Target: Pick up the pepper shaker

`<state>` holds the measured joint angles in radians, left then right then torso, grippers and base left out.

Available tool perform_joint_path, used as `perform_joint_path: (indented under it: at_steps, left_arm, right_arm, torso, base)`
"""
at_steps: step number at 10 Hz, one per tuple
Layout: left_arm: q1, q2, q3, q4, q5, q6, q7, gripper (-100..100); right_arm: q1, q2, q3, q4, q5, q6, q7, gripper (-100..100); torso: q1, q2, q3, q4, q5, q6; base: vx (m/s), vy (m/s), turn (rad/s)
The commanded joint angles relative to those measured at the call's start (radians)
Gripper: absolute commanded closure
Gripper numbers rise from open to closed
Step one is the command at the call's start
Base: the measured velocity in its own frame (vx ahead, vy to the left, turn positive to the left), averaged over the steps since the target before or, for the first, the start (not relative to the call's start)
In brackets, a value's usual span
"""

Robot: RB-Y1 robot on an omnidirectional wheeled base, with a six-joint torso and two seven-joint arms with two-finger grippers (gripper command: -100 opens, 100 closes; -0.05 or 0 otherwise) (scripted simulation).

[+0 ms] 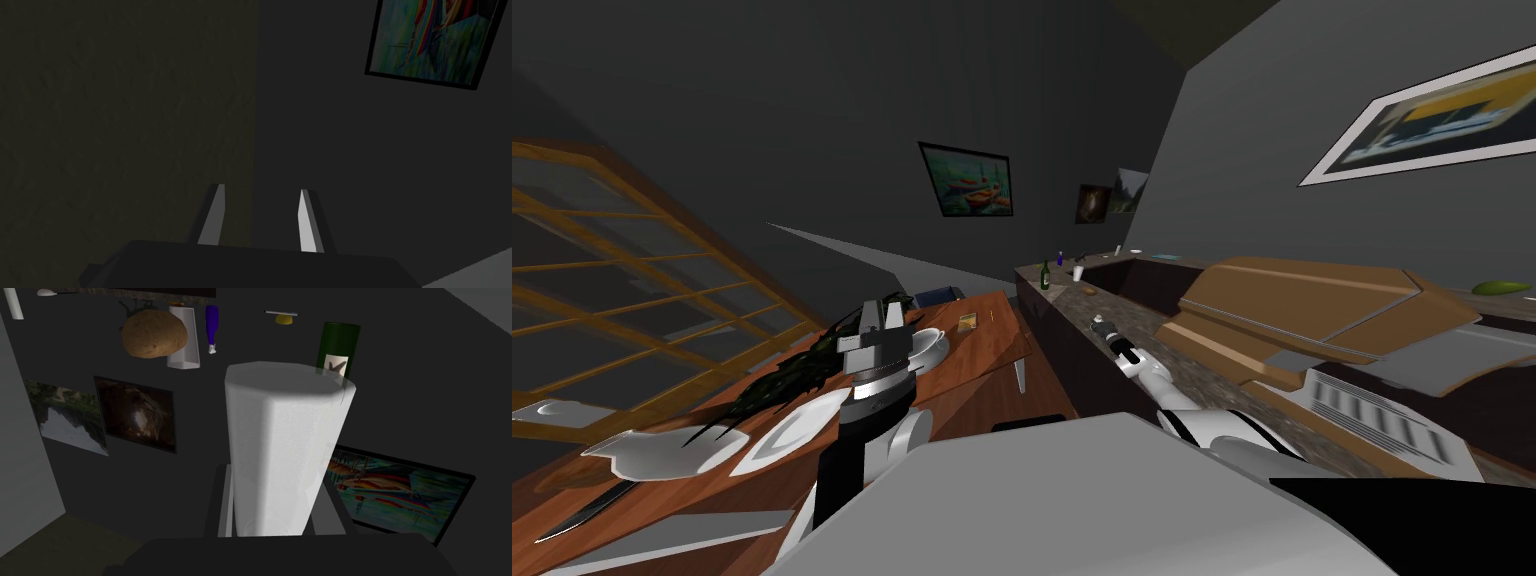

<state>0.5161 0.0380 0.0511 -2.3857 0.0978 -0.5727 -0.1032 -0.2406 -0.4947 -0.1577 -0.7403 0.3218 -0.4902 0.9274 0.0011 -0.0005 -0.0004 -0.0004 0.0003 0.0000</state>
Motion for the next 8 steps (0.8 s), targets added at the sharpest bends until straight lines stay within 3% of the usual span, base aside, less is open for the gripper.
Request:
perform_joint_path:
  at_steps: [1,2,3,5,7,8]
  left_arm:
    - [0.000,0.000,0.000,0.000,0.000,0.000,0.000,0]
    - [0.000,0.000,0.000,0.000,0.000,0.000,0.000,0]
    - [0.000,0.000,0.000,0.000,0.000,0.000,0.000,0]
    - [0.000,0.000,0.000,0.000,0.000,0.000,0.000,0]
    - [0.000,0.000,0.000,0.000,0.000,0.000,0.000,0]
    - [0.000,0.000,0.000,0.000,0.000,0.000,0.000,0]
  right_arm:
    - [0.000,0.000,0.000,0.000,0.000,0.000,0.000,0]
    - [0.050,0.018,-0.007,-0.050,0.024,0.021,-0.020,100]
    - [0.094,0.043,-0.018,-0.109,0.050,0.038,-0.037,100]
    - [0.150,0.068,-0.029,-0.175,0.077,0.054,-0.053,100]
    - [0.172,0.068,-0.029,-0.220,0.077,0.054,-0.053,100]
    - [0.218,0.092,-0.041,-0.267,0.103,0.070,-0.069,100]
  torso:
    - [0.000,0.000,0.000,0.000,0.000,0.000]
    - [0.000,0.000,0.000,0.000,0.000,0.000]
    - [-0.002,-0.001,-0.001,-0.002,-0.001,0.000]
    - [-0.004,-0.006,-0.005,-0.006,-0.005,-0.001]
    - [-0.004,-0.007,-0.009,-0.011,-0.010,-0.002]
    - [-0.003,-0.006,-0.009,-0.011,-0.011,-0.003]
  base:
    - [0.000,0.000,0.000]
    - [0.043,-0.038,0.052]
    - [0.084,-0.068,0.049]
    - [0.062,-0.043,0.027]
    - [0.029,-0.016,0.016]
    - [0.032,-0.020,0.035]
